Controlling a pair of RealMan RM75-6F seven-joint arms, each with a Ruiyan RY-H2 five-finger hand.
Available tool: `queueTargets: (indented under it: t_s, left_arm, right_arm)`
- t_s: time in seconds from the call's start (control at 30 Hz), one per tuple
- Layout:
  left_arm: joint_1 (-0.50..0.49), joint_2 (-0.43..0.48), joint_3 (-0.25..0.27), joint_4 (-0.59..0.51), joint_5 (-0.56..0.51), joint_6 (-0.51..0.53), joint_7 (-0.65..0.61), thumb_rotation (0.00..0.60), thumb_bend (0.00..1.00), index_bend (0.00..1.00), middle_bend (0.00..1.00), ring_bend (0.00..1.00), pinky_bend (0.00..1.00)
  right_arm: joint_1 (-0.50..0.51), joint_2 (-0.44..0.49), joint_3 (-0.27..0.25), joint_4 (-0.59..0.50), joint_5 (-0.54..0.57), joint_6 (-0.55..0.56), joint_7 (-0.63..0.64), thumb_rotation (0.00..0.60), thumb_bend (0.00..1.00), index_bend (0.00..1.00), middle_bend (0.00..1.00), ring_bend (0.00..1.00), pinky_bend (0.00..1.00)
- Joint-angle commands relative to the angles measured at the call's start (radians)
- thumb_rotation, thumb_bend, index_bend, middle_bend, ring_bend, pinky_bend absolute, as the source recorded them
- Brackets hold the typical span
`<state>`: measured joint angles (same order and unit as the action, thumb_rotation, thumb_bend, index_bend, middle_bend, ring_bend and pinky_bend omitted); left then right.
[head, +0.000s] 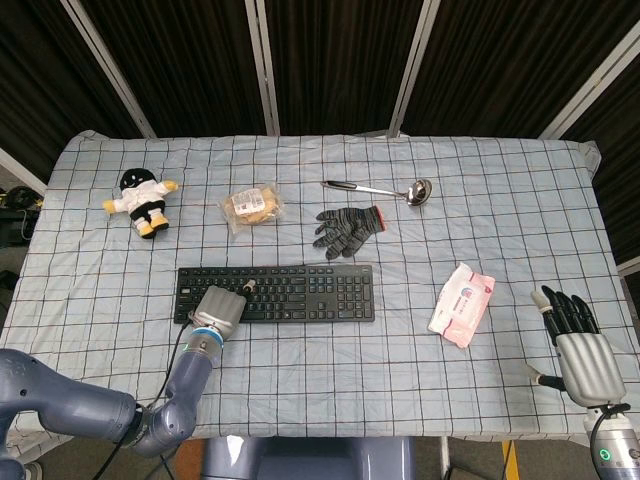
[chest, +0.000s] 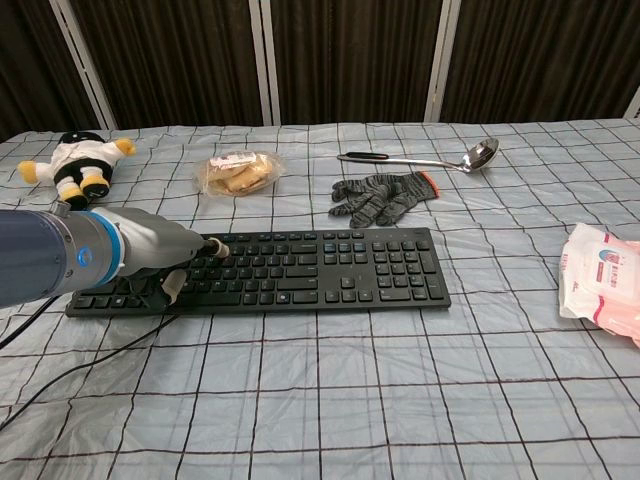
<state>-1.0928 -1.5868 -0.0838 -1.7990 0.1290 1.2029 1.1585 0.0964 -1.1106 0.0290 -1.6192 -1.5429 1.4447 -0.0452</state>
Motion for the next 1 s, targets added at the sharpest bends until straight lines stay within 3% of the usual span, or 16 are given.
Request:
queueTargets:
  t_s: [0.03,0.2,0.3,0.37,0.43,0.53,0.6,0.73,0.87,1.0]
  left_arm:
    - [0.003,0.008,-0.001,-0.010,0.010,0.005,-0.010,0.600,0.92,0.00,0.82,0.72,0.53]
    - [0.011,0.043,-0.007,-0.053,0.052,0.026,-0.039,0.600,0.92,0.00,0.82,0.72,0.53]
    - [0.038,0.089,-0.002,-0.117,0.135,0.063,-0.088,0.600,0.92,0.00,0.76,0.66,0.49]
    - [0.069,0.120,0.010,-0.161,0.211,0.095,-0.135,0.600,0.90,0.00,0.66,0.57,0.43]
    - [0.105,0.147,0.035,-0.196,0.317,0.147,-0.178,0.600,0.82,0.00,0.45,0.40,0.34]
    - [0.196,0.187,0.137,-0.234,0.577,0.272,-0.252,0.600,0.66,0.00,0.11,0.17,0.18]
    - [0.264,0.211,0.204,-0.248,0.725,0.343,-0.313,0.600,0.54,0.00,0.01,0.05,0.08]
    - [0.373,0.270,0.297,-0.275,0.889,0.422,-0.414,0.600,0.33,0.00,0.00,0.00,0.00]
    - [0.486,0.324,0.379,-0.239,1.035,0.511,-0.504,0.600,0.24,0.00,0.00,0.00,0.00]
    - [0.599,0.345,0.422,-0.137,1.152,0.596,-0.617,0.600,0.18,0.00,0.00,0.00,0.00]
  right_arm:
    - [0.000,0.000,0.000,0.000,0.001,0.000,-0.001,0.600,0.06,0.01,0.00,0.00,0.00]
    - [-0.001,0.000,0.001,0.000,0.004,0.000,-0.003,0.600,0.06,0.01,0.00,0.00,0.00]
    - [-0.001,0.001,0.001,0.001,0.007,-0.002,-0.005,0.600,0.06,0.01,0.00,0.00,0.00]
    - [-0.001,0.001,0.002,0.001,0.009,-0.003,-0.006,0.600,0.06,0.01,0.00,0.00,0.00]
    - [-0.001,0.001,0.002,0.000,0.012,-0.003,-0.007,0.600,0.06,0.01,0.00,0.00,0.00]
    - [-0.001,-0.001,0.003,0.000,0.012,-0.002,-0.015,0.600,0.06,0.01,0.00,0.00,0.00]
    - [-0.001,-0.004,0.004,0.001,0.011,0.000,-0.021,0.600,0.06,0.01,0.00,0.00,0.00]
    - [-0.003,-0.008,0.006,0.001,0.013,0.005,-0.030,0.600,0.06,0.01,0.00,0.00,0.00]
    - [-0.005,-0.011,0.009,0.002,0.015,0.011,-0.036,0.600,0.06,0.01,0.00,0.00,0.00]
    - [-0.006,-0.014,0.011,0.005,0.016,0.016,-0.040,0.600,0.06,0.01,0.00,0.00,0.00]
